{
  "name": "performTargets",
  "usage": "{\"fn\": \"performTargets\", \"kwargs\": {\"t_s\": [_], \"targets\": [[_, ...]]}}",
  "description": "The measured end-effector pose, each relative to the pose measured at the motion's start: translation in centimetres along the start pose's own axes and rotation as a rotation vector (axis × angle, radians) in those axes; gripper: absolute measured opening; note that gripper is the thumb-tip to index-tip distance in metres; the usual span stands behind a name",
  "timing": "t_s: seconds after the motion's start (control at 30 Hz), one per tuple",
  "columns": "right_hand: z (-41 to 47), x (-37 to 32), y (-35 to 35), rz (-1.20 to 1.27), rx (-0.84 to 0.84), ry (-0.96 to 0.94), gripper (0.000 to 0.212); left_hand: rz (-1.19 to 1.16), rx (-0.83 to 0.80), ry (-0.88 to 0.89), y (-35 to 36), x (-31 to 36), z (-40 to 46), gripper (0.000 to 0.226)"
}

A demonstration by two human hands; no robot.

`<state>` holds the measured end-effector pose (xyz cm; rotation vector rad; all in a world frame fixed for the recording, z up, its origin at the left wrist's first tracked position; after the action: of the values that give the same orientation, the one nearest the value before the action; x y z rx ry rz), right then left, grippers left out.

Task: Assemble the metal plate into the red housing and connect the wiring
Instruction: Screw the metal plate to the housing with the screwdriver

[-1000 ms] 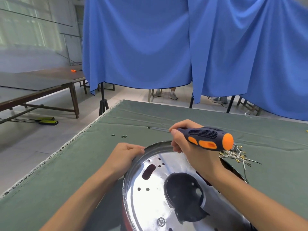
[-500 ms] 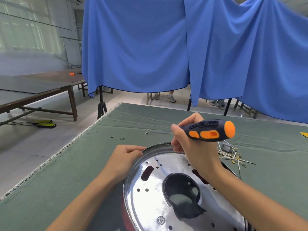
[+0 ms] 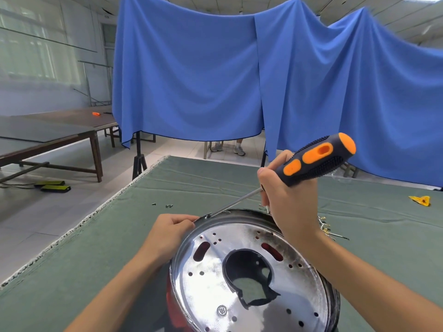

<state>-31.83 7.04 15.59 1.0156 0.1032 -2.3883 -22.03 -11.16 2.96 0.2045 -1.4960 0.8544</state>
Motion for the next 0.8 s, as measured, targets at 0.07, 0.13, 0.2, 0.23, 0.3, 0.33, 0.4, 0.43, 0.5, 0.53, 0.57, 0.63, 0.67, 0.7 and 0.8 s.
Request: {"fn": "performTargets", "kwargs": {"t_s": [0.07, 0.13, 0.2, 0.23, 0.3, 0.33, 0.4, 0.43, 0.5, 0.53, 0.57, 0.63, 0.67, 0.7, 0.8], "targets": [[0.1, 0.0, 0.1, -0.015, -0.009, -0.003, 0.019, -0.007, 0.002, -0.002, 0.0, 0.0, 0.0, 0.057], [0.0, 0.1, 0.3, -0.029, -0.025, -0.004, 0.022, -0.012, 0.0, -0.002, 0.0, 0.0, 0.0, 0.058], [-0.1, 0.2, 0.6, -0.044, -0.044, -0.002, 0.023, -0.007, -0.001, 0.001, 0.0, 0.0, 0.0, 0.058], [-0.2, 0.3, 0.7, -0.056, -0.053, -0.002, 0.022, -0.005, 0.0, 0.002, 0.0, 0.0, 0.0, 0.059], [-0.3, 0.4, 0.9, -0.076, -0.062, -0.004, 0.022, -0.02, 0.004, 0.004, 0.1, 0.0, 0.0, 0.058], [-0.3, 0.5, 1.0, -0.083, -0.065, -0.005, 0.022, -0.028, 0.005, 0.003, 0.1, 0.0, 0.0, 0.057], [-0.3, 0.5, 1.2, -0.091, -0.07, -0.007, 0.023, -0.03, -0.001, 0.007, 0.1, 0.0, -0.1, 0.057], [-0.4, 0.5, 1.3, -0.095, -0.072, -0.007, 0.024, -0.027, -0.008, 0.01, 0.2, 0.0, -0.1, 0.057], [-0.3, 0.5, 1.4, -0.108, -0.074, -0.006, 0.025, -0.026, -0.015, 0.012, 0.2, 0.0, 0.0, 0.056], [-0.3, 0.6, 1.4, -0.118, -0.074, -0.004, 0.025, -0.03, -0.014, 0.011, 0.2, -0.1, 0.0, 0.055], [-0.3, 0.7, 1.5, -0.128, -0.076, 0.0, 0.025, -0.031, -0.009, 0.008, 0.1, -0.1, 0.1, 0.052], [-0.4, 0.8, 1.5, -0.151, -0.081, 0.008, 0.025, -0.026, 0.0, 0.0, 0.1, -0.3, 0.1, 0.046], [-0.4, 0.9, 1.6, -0.16, -0.084, 0.011, 0.025, -0.023, 0.003, -0.002, 0.1, -0.4, 0.2, 0.044], [-0.4, 0.9, 1.6, -0.166, -0.085, 0.016, 0.025, -0.022, 0.004, -0.003, 0.1, -0.4, 0.2, 0.043], [-0.4, 1.0, 1.7, -0.169, -0.081, 0.029, 0.026, -0.017, -0.002, 0.0, 0.1, -0.4, 0.2, 0.045]]}}
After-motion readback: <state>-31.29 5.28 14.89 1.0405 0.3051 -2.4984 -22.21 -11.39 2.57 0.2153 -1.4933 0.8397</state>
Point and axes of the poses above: each hand's wrist, its own z-axis towards the middle knuckle, its own y-axis out of the palm, x = y × z, the point moved 9 cm from there along z, towards the middle knuckle, and after that the axes turned 9 degrees about z, right-handed, at the moved point
